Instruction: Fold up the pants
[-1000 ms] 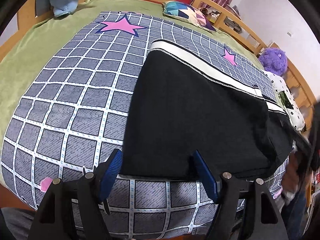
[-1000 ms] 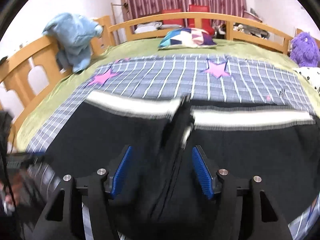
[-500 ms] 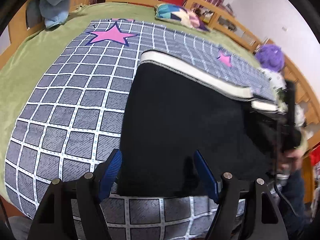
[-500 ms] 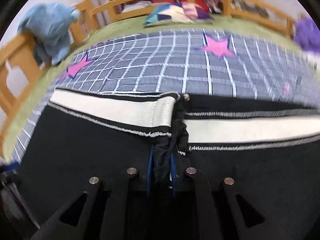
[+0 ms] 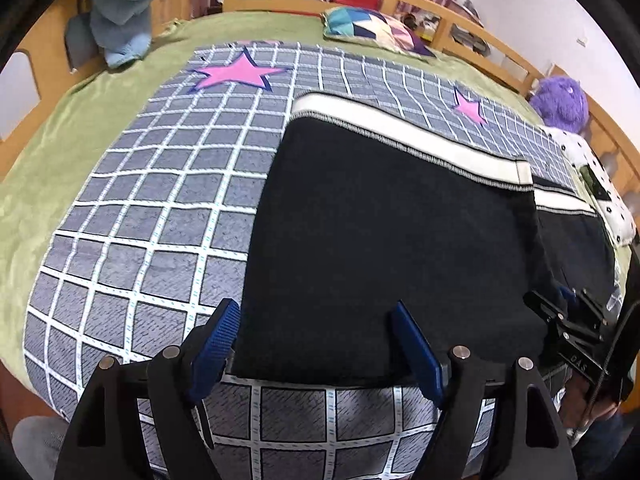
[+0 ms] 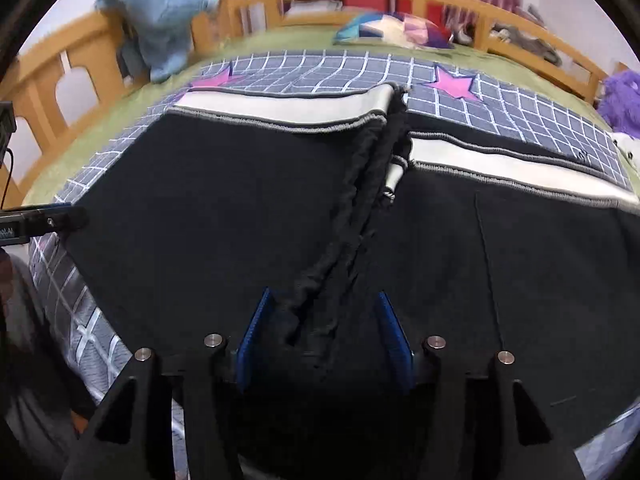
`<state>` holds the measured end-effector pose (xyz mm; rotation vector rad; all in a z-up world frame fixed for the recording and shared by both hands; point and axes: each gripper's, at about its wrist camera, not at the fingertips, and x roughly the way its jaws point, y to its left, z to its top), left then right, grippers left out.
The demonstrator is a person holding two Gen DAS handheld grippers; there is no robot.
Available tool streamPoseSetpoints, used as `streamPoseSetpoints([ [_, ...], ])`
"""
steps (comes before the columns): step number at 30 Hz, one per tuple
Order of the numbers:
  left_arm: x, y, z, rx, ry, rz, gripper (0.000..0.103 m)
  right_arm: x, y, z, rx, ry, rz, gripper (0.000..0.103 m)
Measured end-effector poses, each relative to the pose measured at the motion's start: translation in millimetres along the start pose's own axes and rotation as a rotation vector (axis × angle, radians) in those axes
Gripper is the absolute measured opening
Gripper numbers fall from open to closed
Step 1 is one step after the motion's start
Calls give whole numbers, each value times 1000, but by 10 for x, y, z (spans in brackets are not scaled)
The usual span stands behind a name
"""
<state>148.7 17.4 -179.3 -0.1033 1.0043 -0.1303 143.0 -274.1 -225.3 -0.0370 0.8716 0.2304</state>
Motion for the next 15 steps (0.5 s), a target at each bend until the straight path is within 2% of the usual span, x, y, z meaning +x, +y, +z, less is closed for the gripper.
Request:
streamPoseSetpoints([
  [5,-156,-111,9,40,-55,23,76,-216,-144,80,80,3,67,55],
  [7,-202,-155,23,56,-79,30,76,-487,-253,63,84,-61,57,55],
  [9,-223,-203,47,62,-90,45,76,-807,-448,-3,99,-144,-42,55],
  [11,-217,-248,81,67,-96,47,76,-980,-750,-18,148,-180,-136,57],
  [15,-198,-305,141,52,-100,29,73,-1245,-1638,-220,360,-187,-350,59],
])
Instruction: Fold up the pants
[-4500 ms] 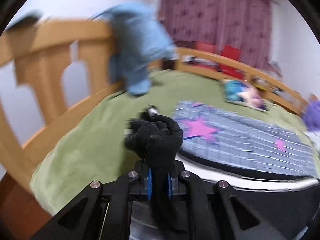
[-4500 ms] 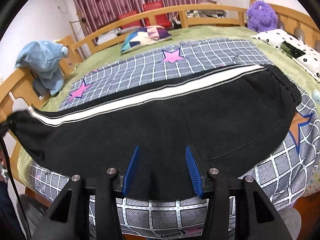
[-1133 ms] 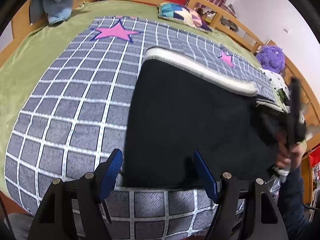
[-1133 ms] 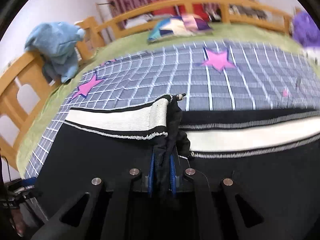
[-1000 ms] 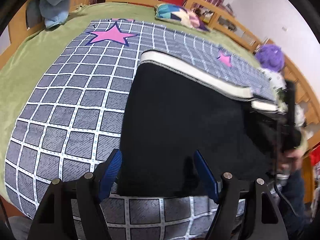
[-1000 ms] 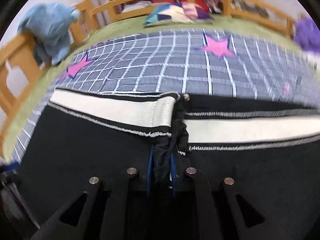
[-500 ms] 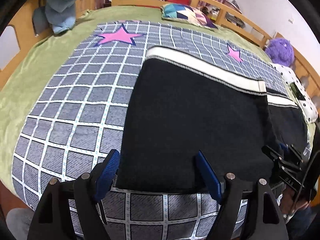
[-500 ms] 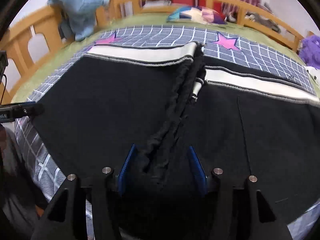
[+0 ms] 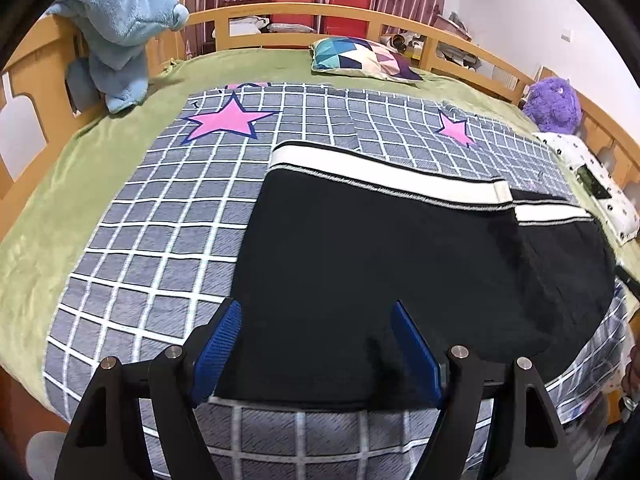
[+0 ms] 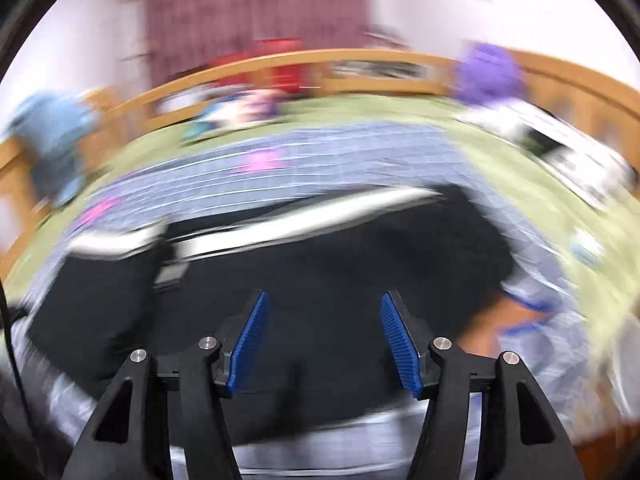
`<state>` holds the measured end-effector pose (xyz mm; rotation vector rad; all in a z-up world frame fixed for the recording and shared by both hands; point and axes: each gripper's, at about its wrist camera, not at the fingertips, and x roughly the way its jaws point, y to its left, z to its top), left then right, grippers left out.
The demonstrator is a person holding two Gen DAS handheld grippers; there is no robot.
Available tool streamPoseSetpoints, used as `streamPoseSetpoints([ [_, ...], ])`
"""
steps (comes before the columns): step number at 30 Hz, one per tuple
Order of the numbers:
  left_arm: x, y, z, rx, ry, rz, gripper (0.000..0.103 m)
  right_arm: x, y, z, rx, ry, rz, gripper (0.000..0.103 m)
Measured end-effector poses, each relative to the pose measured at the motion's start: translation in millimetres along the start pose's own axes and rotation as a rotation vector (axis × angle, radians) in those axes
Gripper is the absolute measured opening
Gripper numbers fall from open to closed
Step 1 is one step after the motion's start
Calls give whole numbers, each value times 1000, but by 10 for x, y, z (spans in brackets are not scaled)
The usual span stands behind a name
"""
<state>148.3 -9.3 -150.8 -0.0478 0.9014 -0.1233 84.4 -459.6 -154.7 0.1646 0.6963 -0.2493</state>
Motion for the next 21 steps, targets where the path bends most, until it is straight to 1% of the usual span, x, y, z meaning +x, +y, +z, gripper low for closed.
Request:
streamPoseSetpoints([
  [1,20,0,11,-12,4,-8,71,82,-267,19,61,36,-30,59],
  [3,56,10,18,-36,1,-10,70,225,-617,12,145,80,-40,59],
  [5,97,48,39,-52,-1,5,70,372,-871,-26,218,105,-59,59],
  [6,109,67,47,-60,-1,14,70,458,-970,-47,249,121,-50,59],
  [9,167,145,98,-82,14,19,70,631,-1102,-74,309,139,16,59],
  [11,221,220,142,-103,31,28,70,735,-1124,-49,322,140,28,59],
  [14,320,325,183,-136,57,20,70,937,-1173,5,355,158,86,59],
  [15,355,352,187,-145,67,16,70,974,-1204,20,374,162,101,61],
  [16,414,396,187,-151,88,-2,70,1020,-1237,25,405,167,123,65],
  [17,477,440,184,-149,109,-15,70,1061,-1257,27,437,168,144,66],
  [18,508,469,175,-150,115,-9,70,1099,-1309,17,482,166,169,67],
  [20,581,549,158,-163,120,-4,70,1154,-1320,33,517,169,178,66],
  [21,627,596,155,-177,126,-16,70,1166,-1299,46,512,168,160,63],
])
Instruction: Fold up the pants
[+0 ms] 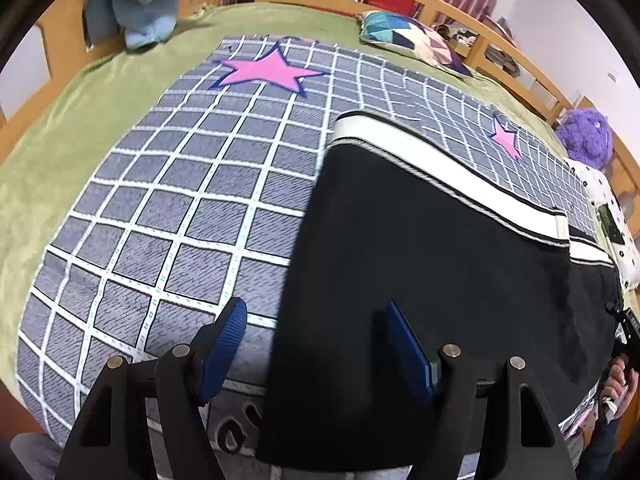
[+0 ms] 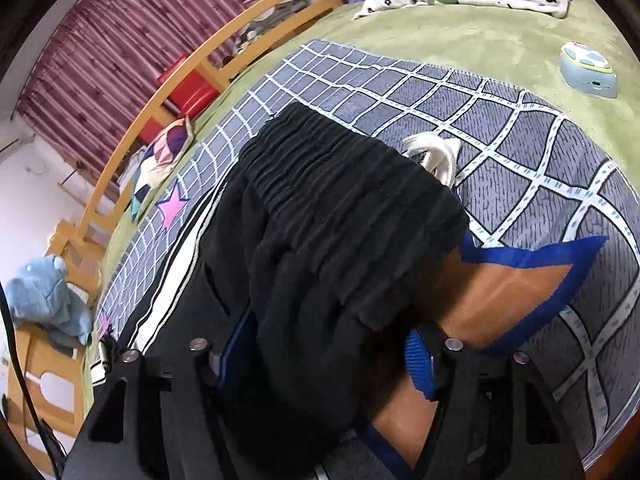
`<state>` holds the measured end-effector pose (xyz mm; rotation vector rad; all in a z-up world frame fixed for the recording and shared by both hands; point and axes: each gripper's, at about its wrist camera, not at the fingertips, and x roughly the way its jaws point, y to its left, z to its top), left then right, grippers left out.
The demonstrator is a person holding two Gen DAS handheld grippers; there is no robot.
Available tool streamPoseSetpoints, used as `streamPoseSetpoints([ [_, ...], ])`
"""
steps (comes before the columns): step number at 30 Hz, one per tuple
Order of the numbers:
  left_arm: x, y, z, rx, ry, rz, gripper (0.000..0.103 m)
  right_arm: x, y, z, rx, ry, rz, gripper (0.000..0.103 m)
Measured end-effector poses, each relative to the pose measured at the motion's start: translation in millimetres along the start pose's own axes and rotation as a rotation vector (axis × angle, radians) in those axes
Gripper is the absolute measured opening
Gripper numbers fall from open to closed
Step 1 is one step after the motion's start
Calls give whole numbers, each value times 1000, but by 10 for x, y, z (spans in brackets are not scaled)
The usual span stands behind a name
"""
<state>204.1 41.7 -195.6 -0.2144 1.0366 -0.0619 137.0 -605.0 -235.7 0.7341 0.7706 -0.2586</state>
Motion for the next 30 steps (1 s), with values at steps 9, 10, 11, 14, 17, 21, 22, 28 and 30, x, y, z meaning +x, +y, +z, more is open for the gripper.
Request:
streamPoseSetpoints([
  [9,282,-123,107,74,37,-155,73,-180,335,-30,-103,-59,-113,40],
  [10,283,-137,113,74,34,-161,70,-234,379,-25,-112,-71,-115,37],
  [11,292,-153,126,66,34,-160,59,-294,468,-23,-130,-89,-124,37],
  [14,226,-107,216,14,34,-191,15,-473,776,-21,-196,-136,-148,33],
  [17,4,-57,339,-20,2,-290,10,-660,1050,-2,-239,-176,-139,32],
  [21,-288,-222,577,17,-71,-317,10,-808,1519,68,-282,-228,-132,30],
  [22,-362,-271,655,29,-89,-331,10,-844,1659,96,-287,-242,-122,29],
  [28,-824,-164,1045,55,-181,-386,10,-1151,2471,221,-329,-337,2,27],
  [30,-963,-10,1126,59,-213,-361,10,-1223,2638,236,-329,-353,60,27],
])
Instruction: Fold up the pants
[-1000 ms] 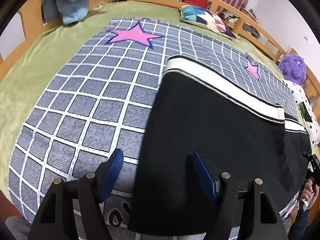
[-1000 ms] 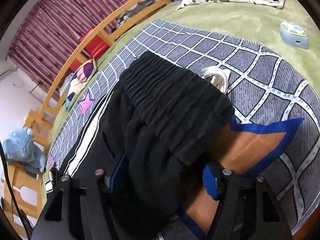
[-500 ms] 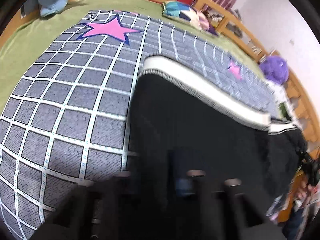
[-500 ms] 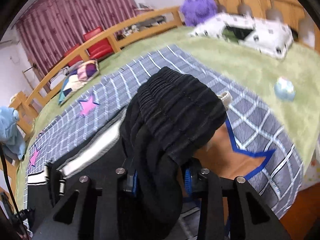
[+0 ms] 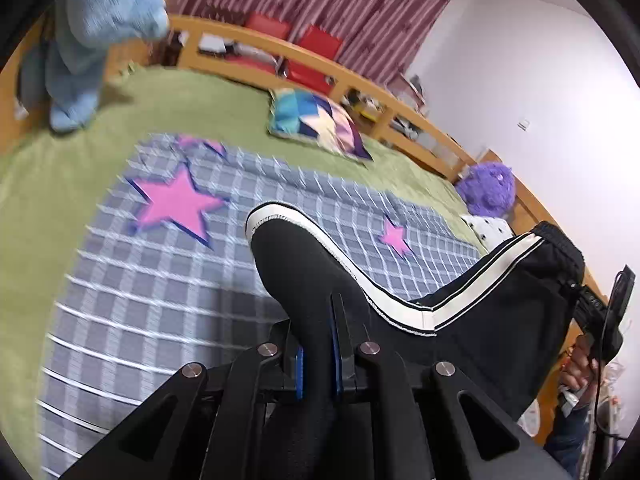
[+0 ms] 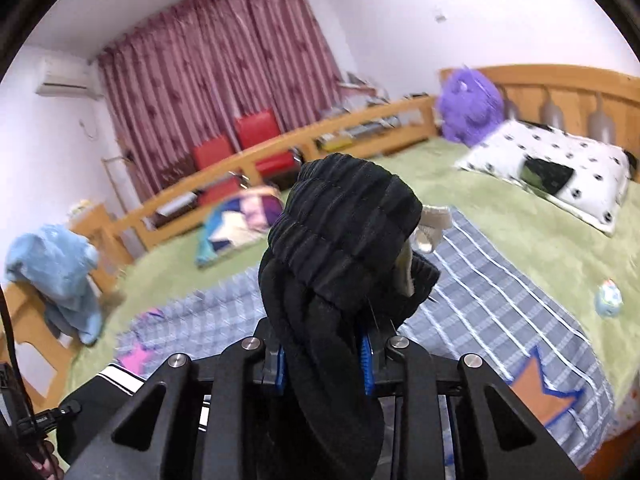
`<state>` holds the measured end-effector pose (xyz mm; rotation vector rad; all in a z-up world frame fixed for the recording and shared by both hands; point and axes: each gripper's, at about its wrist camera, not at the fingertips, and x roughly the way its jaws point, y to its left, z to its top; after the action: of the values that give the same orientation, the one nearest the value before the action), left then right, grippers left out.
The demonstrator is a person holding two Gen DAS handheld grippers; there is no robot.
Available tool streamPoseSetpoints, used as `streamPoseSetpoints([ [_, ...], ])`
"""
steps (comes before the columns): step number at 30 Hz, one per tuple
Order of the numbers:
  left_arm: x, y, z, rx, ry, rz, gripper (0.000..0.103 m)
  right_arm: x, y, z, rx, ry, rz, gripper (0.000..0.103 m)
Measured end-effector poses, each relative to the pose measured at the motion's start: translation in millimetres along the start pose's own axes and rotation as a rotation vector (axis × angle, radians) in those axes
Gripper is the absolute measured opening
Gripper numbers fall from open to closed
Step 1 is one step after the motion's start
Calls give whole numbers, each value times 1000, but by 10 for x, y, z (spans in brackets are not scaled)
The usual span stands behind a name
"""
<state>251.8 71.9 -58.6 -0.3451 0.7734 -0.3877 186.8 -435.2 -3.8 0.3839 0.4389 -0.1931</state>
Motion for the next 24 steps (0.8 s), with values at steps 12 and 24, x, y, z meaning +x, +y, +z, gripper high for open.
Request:
streamPoseSetpoints([
  [12,150,1429,-417,-166,145,216,12,894,-115,-1136,-2,289,-31,30],
  [24,-145,1191,-826,-70,164,392,53,930,-523,-1624,-30,548,-176,49],
])
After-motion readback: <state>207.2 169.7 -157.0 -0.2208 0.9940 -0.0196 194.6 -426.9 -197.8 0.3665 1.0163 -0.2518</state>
